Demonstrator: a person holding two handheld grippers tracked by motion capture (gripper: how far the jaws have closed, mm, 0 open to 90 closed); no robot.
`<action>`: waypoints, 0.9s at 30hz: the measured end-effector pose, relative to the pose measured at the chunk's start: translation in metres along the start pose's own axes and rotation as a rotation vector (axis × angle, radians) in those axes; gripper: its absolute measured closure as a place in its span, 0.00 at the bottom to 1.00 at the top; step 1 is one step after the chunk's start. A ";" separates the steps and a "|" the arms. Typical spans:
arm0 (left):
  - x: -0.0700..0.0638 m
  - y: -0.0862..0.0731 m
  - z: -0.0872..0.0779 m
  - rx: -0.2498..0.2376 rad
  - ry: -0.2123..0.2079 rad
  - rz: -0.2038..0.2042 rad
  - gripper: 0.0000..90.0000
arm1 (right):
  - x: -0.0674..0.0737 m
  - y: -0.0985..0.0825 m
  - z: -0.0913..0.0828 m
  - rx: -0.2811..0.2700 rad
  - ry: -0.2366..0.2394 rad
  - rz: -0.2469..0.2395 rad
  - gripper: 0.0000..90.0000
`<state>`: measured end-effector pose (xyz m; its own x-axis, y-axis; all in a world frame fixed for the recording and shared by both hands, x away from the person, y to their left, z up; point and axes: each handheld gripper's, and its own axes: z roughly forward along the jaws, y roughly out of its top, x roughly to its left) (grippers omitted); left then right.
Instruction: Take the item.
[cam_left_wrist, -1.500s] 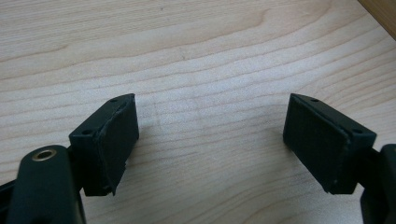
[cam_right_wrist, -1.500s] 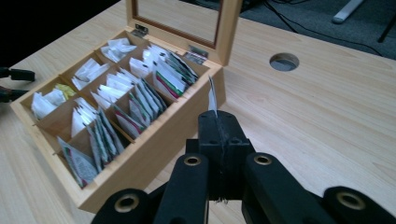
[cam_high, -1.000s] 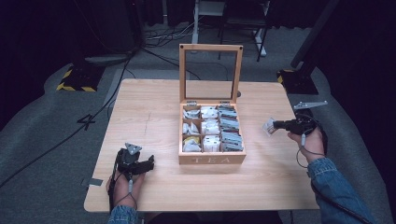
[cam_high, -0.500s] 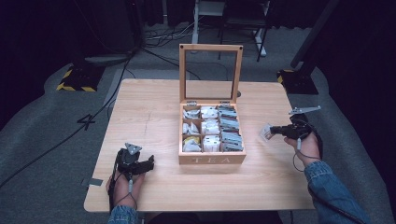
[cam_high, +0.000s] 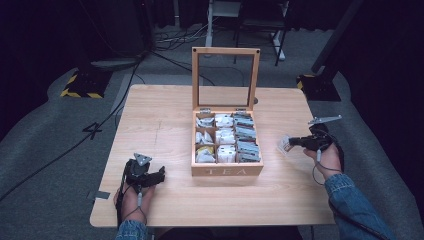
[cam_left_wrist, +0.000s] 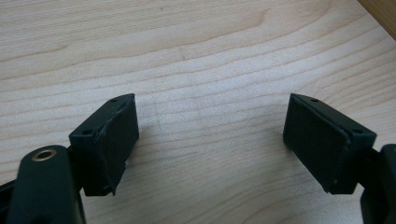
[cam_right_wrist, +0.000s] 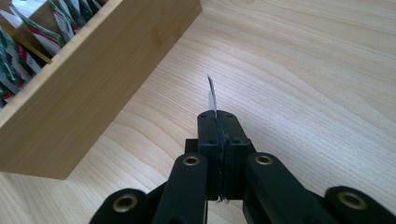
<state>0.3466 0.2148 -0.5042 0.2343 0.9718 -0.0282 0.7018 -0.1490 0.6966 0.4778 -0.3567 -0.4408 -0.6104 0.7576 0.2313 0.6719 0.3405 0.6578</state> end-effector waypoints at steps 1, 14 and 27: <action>0.000 0.000 0.000 0.000 0.000 0.000 0.21 | 0.000 0.000 0.000 0.004 -0.004 0.004 0.99; 0.000 0.000 0.000 0.000 0.000 0.000 0.21 | -0.004 -0.004 0.003 -0.003 -0.083 0.006 0.69; 0.000 0.000 0.000 0.000 0.001 0.000 0.21 | -0.016 -0.011 -0.010 -0.072 -0.168 0.025 0.54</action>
<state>0.3466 0.2148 -0.5042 0.2340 0.9718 -0.0274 0.7016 -0.1493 0.6967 0.4761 -0.3778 -0.4448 -0.5109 0.8499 0.1290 0.6508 0.2843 0.7040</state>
